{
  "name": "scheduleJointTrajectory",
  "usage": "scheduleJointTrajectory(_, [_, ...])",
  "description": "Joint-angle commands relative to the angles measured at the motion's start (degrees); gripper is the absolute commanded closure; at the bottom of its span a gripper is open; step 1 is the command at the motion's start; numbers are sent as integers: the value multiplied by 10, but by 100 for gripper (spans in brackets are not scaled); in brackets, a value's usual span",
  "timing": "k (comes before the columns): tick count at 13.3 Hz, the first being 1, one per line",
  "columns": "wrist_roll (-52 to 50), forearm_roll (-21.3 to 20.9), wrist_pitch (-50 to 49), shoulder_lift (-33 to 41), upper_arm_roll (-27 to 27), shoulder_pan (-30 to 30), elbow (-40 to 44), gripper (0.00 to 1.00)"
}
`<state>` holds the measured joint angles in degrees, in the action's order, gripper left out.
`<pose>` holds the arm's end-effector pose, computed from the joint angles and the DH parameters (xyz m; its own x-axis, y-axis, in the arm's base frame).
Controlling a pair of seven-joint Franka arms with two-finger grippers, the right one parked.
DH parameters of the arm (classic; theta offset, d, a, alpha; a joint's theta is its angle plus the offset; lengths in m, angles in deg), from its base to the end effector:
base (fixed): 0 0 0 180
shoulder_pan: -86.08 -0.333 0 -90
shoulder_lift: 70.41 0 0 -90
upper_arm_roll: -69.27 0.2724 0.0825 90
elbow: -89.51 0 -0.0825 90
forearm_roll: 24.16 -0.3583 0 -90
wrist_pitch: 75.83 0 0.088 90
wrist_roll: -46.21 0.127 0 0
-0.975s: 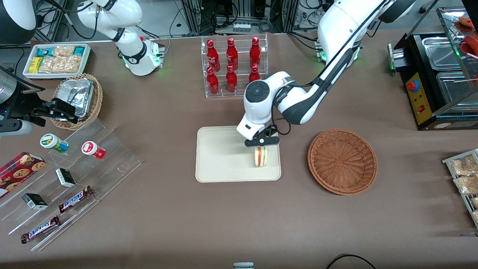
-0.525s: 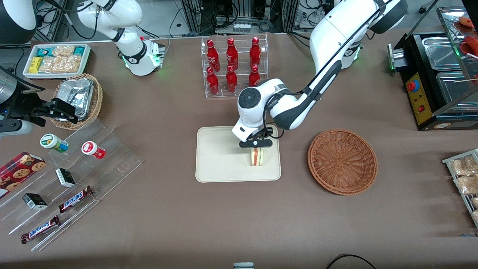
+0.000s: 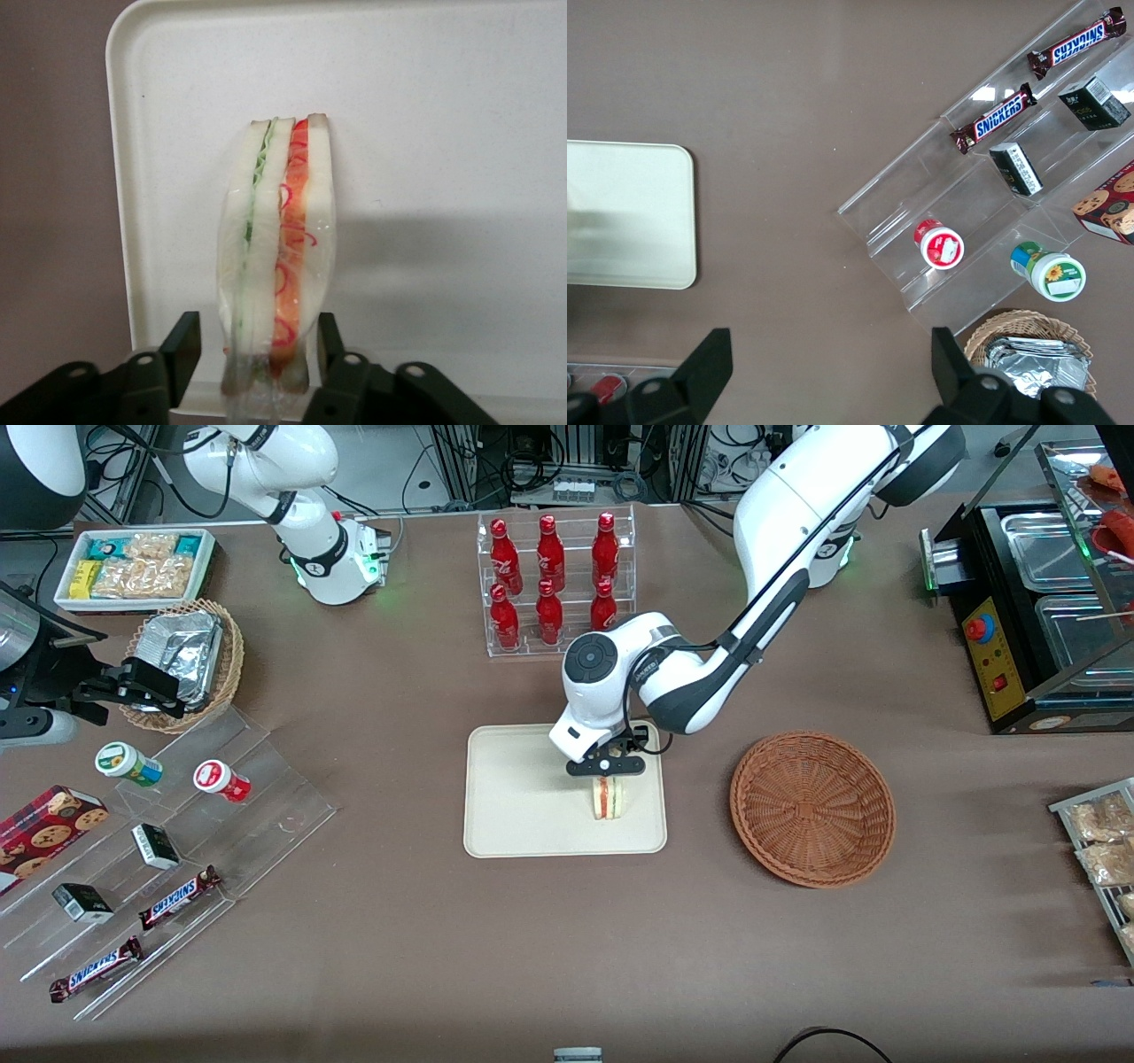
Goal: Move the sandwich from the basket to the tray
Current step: 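Open the left gripper and raise it off the sandwich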
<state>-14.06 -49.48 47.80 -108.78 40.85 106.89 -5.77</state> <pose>0.4435 -0.4435 0.2079 1.0000 0.0096 0.0012 0.0097 -0.9959 -0.0894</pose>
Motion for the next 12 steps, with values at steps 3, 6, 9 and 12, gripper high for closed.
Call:
scheduleJointTrajectory(3, [-18, -7, -19, 36, 2, 4, 10, 0])
scheduleJointTrajectory(6, [-17, -6, -31, 78, 6, 2, 4, 0])
scheduleJointTrajectory(9, [-10, 31, -52, 123, 21, -4, 4, 0])
scheduleJointTrajectory(12, [10, 104, -58, 197, 56, -4, -3, 0])
